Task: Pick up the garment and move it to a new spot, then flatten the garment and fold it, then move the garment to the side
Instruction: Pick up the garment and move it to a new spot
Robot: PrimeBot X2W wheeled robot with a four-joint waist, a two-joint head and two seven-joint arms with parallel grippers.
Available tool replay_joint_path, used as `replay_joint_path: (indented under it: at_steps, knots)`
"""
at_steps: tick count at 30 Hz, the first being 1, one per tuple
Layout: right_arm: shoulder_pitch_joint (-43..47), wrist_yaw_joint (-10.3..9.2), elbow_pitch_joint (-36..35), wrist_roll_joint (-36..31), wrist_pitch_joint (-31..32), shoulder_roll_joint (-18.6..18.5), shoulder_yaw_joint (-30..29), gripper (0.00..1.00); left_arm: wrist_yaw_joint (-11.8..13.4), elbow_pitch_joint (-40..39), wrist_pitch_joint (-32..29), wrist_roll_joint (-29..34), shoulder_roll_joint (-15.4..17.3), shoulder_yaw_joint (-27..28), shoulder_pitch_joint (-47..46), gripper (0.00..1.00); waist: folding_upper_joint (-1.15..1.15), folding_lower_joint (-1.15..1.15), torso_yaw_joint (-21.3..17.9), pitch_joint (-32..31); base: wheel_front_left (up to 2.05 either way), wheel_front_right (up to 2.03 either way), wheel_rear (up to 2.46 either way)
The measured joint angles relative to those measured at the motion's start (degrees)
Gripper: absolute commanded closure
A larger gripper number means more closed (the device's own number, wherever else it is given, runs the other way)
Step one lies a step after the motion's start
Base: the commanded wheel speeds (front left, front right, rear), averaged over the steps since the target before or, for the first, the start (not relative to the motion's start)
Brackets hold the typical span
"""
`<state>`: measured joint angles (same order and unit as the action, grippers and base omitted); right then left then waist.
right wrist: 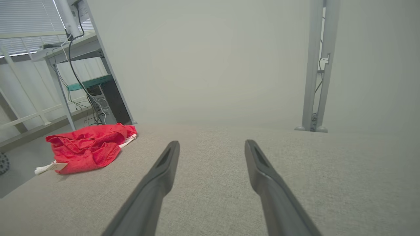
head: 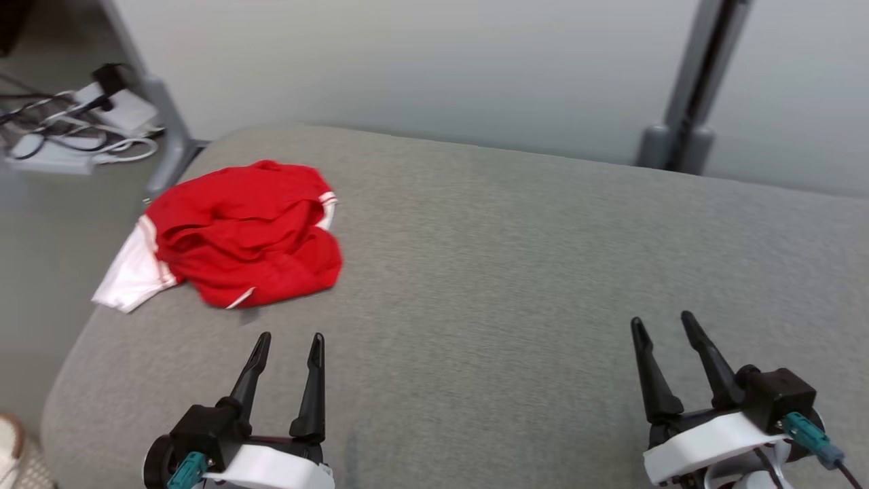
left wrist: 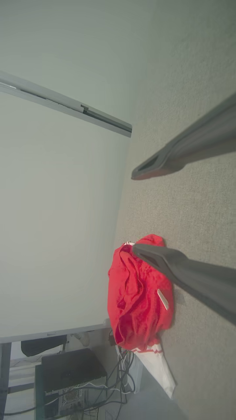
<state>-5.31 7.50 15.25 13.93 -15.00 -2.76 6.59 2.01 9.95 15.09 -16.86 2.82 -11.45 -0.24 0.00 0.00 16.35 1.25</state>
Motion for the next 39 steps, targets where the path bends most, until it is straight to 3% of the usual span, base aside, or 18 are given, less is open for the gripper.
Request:
replay_joint_path:
  at_steps: [7, 12, 27, 39]
  knots:
    - [0.15, 0.0, 0.62, 1.2, 0.01, -0.03, 4.37, 0.0, -0.1, -0.65, 0.0, 0.99, -0.07, 2.03, 1.52, 0.0, 0.0, 0.0, 9.35, -1.42, 0.0, 0.0, 0.0]
    - [-2.52, 0.0, 1.9, 1.93, 0.01, 0.04, 8.21, 0.0, 0.57, -3.08, 0.0, 1.11, 0.07, 4.49, 3.05, 0.0, 0.0, 0.0, 12.87, -1.63, 0.0, 0.0, 0.0]
    - [-6.5, 0.0, 5.69, 3.11, 0.01, -0.19, 12.96, 0.0, 2.93, -6.49, 0.0, -0.37, -0.02, 5.0, 5.86, 0.0, 0.0, 0.0, 13.76, -0.35, 0.0, 0.0, 0.0]
    - [-6.4, 0.0, 5.12, 3.69, 0.01, -0.14, 12.65, 0.0, 1.94, -5.93, 0.0, -0.03, -0.03, 6.17, 6.14, 0.0, 0.0, 0.0, 13.37, -0.73, 0.0, 0.0, 0.0]
